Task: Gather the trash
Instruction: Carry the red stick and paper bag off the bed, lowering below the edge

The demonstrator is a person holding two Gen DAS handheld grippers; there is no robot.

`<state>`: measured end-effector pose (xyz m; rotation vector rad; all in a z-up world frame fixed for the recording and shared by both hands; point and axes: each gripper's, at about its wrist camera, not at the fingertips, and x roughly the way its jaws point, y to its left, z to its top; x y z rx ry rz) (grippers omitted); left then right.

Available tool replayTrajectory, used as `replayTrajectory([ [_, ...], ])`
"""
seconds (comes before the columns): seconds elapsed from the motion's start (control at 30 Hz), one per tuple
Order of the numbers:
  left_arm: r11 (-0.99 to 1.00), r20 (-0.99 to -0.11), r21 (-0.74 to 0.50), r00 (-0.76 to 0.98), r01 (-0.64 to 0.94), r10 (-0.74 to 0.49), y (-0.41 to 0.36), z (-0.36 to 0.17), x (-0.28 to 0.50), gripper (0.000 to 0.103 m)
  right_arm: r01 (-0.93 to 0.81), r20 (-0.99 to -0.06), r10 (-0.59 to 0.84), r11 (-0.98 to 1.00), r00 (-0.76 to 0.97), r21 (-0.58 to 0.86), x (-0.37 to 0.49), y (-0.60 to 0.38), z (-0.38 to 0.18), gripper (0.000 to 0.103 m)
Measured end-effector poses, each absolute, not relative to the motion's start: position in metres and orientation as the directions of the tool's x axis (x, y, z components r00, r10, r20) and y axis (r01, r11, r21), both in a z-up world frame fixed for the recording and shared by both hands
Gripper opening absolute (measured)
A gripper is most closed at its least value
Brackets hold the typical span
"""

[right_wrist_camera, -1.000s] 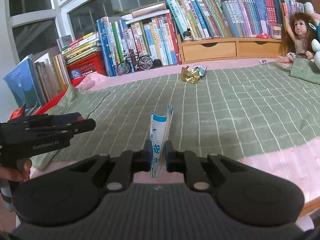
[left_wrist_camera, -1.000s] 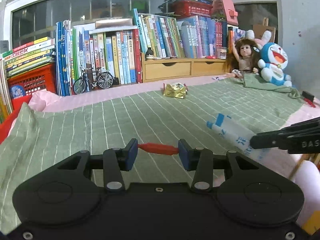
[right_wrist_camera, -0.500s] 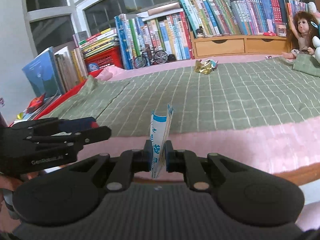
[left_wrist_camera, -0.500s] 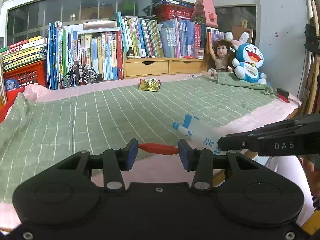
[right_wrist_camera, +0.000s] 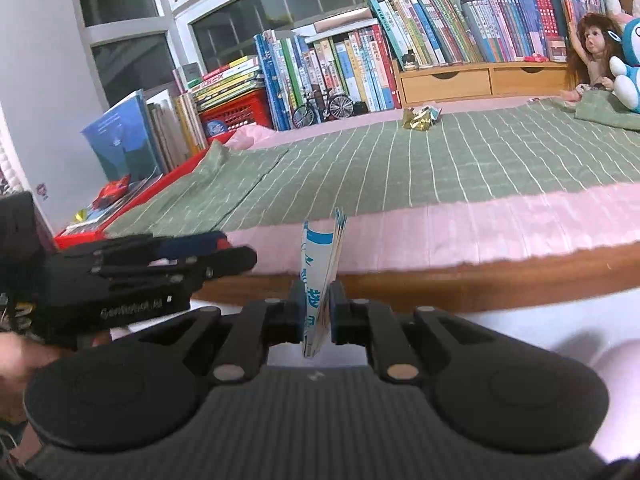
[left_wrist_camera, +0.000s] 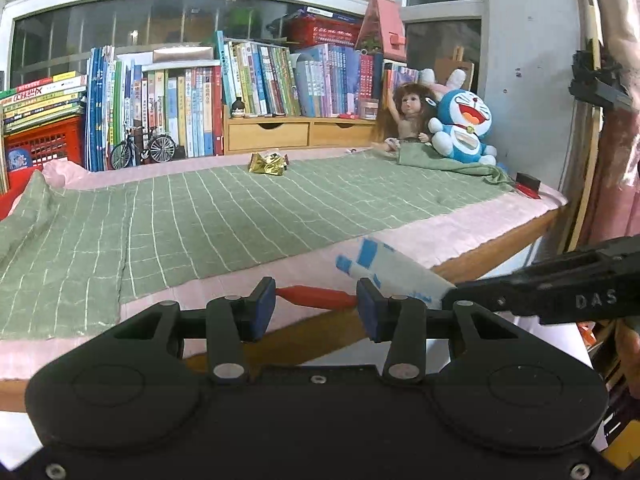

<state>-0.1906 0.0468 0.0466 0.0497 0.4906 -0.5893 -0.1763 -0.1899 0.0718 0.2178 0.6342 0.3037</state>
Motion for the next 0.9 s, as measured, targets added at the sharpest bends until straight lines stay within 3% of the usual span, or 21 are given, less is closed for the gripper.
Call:
replayTrajectory([
  [0.3,0.84,-0.484,-0.051,0.722,0.54,-0.494,0.043,0.034,-0.219,0.042,-0.181,-0.6,0.326,0.94,0.731,0.29,-0.203,-0.196,0.052,0.014],
  [0.9,0.894,-0.588,-0.105,0.698,0.435,-0.409,0.055,-0.019,-0.211,0.042,-0.179,-0.756,0.355,0.934,0.549,0.309,-0.173,-0.179,-0.02,0.014],
])
